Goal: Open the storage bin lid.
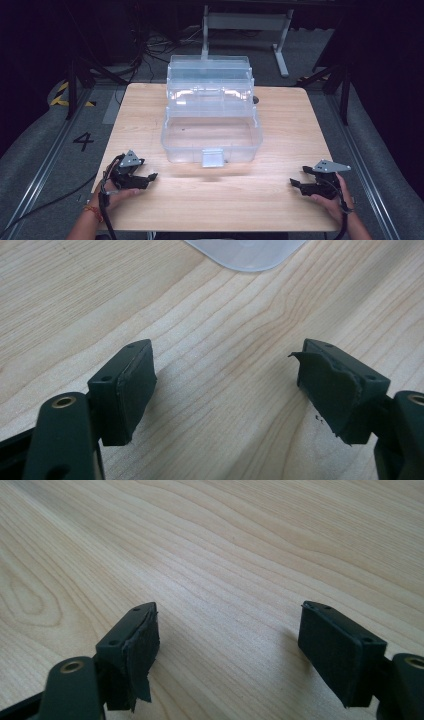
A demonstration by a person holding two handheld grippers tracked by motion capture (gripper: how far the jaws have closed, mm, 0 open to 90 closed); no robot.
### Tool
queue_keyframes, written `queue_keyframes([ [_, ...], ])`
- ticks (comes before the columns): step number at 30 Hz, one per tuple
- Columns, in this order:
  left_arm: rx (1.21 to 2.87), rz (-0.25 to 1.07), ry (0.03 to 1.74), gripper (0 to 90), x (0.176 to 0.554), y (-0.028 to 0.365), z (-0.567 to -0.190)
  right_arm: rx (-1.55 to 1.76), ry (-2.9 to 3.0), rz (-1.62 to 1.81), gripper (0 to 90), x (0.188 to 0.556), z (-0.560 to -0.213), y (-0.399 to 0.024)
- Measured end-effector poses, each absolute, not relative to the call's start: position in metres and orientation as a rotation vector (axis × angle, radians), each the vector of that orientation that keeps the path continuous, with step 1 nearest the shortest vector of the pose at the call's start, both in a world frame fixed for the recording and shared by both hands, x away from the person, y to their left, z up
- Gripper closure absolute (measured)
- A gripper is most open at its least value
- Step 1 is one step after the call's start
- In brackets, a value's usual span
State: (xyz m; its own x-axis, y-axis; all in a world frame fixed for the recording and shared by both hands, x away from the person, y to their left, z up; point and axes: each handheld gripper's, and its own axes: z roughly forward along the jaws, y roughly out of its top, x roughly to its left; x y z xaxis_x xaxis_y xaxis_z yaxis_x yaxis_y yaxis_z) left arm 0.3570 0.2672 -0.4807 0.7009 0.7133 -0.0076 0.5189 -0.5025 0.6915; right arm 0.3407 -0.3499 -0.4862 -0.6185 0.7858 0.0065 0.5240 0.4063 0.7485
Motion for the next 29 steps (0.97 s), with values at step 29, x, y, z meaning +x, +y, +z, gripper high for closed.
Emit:
queue_keyframes([
  [29,2.221,0.363,0.94,22.2,0.3583,0.266,-0.481,1.123,2.327,1.051,24.4,0.3419,-0.4864,-0.3503],
])
